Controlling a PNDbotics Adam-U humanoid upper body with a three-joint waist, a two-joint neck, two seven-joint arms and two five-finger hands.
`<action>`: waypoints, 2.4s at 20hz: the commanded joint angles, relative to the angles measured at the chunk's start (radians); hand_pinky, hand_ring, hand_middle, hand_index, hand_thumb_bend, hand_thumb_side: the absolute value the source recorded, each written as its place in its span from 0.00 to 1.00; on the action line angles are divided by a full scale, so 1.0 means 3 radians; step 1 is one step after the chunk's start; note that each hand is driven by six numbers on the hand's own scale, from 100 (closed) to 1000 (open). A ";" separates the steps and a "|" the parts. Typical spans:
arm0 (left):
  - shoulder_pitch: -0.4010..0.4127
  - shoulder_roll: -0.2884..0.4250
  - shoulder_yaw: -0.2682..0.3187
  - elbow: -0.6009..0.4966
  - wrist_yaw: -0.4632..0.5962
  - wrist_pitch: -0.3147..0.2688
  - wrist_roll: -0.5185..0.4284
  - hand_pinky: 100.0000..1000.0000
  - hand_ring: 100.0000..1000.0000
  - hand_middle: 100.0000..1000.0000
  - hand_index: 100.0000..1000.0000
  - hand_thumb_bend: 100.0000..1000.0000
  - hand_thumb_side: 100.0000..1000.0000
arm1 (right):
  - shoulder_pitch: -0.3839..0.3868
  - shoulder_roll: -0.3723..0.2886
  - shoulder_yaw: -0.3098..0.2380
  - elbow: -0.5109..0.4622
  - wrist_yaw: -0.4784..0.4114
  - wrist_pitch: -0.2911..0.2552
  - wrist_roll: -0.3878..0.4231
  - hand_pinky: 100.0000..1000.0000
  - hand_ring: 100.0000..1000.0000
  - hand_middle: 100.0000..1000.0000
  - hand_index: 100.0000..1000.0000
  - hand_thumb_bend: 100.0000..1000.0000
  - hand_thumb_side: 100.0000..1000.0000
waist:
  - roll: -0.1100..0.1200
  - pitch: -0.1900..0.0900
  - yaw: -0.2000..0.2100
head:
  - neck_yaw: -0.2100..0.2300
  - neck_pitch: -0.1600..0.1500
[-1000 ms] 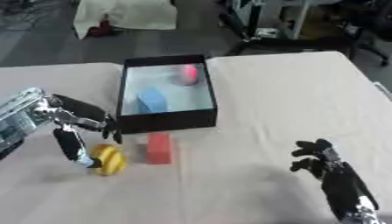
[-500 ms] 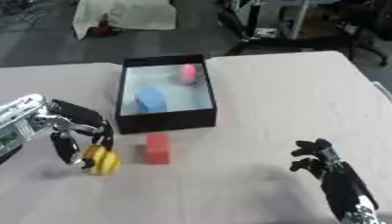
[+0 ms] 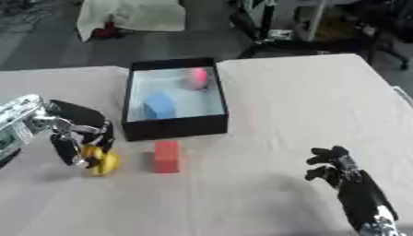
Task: Pick up objects on the table and place them in the box.
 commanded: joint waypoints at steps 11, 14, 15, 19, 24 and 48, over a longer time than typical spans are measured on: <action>-0.0939 -0.0550 0.0706 0.0130 -0.0431 0.0420 -0.0251 0.49 0.35 0.35 0.48 0.08 0.00 | -0.0016 -0.0034 0.0025 -0.0030 -0.0003 0.0003 0.0025 0.72 0.46 0.56 0.73 0.00 1.00 | -0.0016 -0.0092 -0.0056 | 0.0049 -0.0005; -0.0998 -0.0816 0.0802 0.0395 -0.0595 0.0584 -0.0228 0.51 0.36 0.36 0.49 0.10 0.04 | -0.0026 -0.0021 0.0036 -0.0029 -0.0007 0.0006 0.0037 0.72 0.46 0.56 0.73 0.00 1.00 | -0.0030 -0.0081 -0.0079 | 0.0077 -0.0005; -0.0997 -0.0904 0.0857 0.0483 -0.0649 0.0638 -0.0191 0.51 0.36 0.36 0.49 0.12 0.06 | -0.0029 -0.0016 0.0038 -0.0028 -0.0009 0.0007 0.0039 0.72 0.46 0.56 0.73 0.00 1.00 | -0.0036 -0.0077 -0.0085 | 0.0085 -0.0005; -0.0982 -0.1262 0.1068 0.0850 -0.0875 0.0864 0.0019 0.52 0.38 0.39 0.51 0.14 0.10 | -0.0038 -0.0006 0.0037 -0.0028 -0.0019 0.0008 0.0041 0.72 0.46 0.56 0.73 0.00 1.00 | -0.0046 -0.0074 -0.0088 | 0.0097 -0.0005; -0.1072 -0.1504 0.1099 0.1336 -0.1174 0.1163 0.0316 0.58 0.43 0.45 0.58 0.19 0.16 | -0.0050 0.0001 0.0043 -0.0022 -0.0023 0.0014 0.0049 0.72 0.46 0.56 0.73 0.00 1.00 | -0.0045 -0.0068 -0.0094 | 0.0103 -0.0005; -0.0987 -0.1564 0.1215 0.1637 -0.2501 0.1187 0.1634 0.80 0.81 0.86 0.90 0.54 0.76 | -0.0070 0.0004 0.0023 -0.0027 -0.0037 0.0011 0.0034 0.72 0.46 0.56 0.73 0.00 1.00 | -0.0049 -0.0060 -0.0065 | 0.0056 -0.0005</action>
